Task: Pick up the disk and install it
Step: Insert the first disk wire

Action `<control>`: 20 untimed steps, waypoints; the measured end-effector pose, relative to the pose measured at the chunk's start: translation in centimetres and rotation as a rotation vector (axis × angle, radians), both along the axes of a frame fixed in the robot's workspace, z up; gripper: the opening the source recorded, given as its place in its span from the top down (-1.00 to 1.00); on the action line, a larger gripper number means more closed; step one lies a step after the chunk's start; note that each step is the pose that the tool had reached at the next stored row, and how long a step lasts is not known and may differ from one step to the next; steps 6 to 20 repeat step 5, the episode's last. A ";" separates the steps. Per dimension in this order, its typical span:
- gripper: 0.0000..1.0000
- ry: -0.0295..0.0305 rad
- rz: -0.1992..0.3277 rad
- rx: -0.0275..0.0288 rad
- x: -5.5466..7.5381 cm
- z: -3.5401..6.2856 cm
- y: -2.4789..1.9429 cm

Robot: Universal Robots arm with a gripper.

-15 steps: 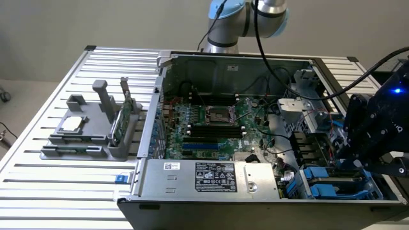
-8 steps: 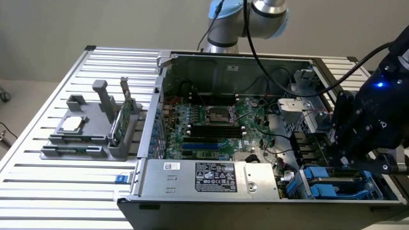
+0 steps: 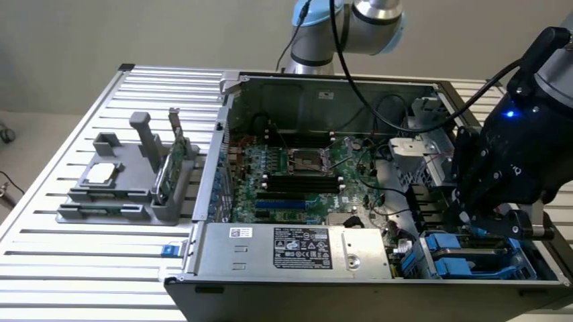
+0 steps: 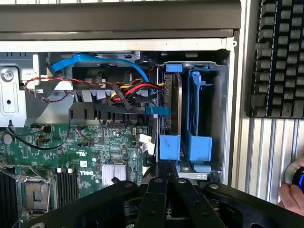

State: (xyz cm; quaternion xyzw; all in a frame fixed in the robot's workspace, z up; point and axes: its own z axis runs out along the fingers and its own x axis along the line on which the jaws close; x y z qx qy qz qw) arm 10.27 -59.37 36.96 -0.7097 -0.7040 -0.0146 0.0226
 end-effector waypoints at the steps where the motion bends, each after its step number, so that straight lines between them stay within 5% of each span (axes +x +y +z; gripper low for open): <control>1: 0.79 0.0000 0.000 -0.0001 0.0 0.00 0.00; 20: 0.79 0.0000 0.000 -0.0002 0.0 0.01 0.00</control>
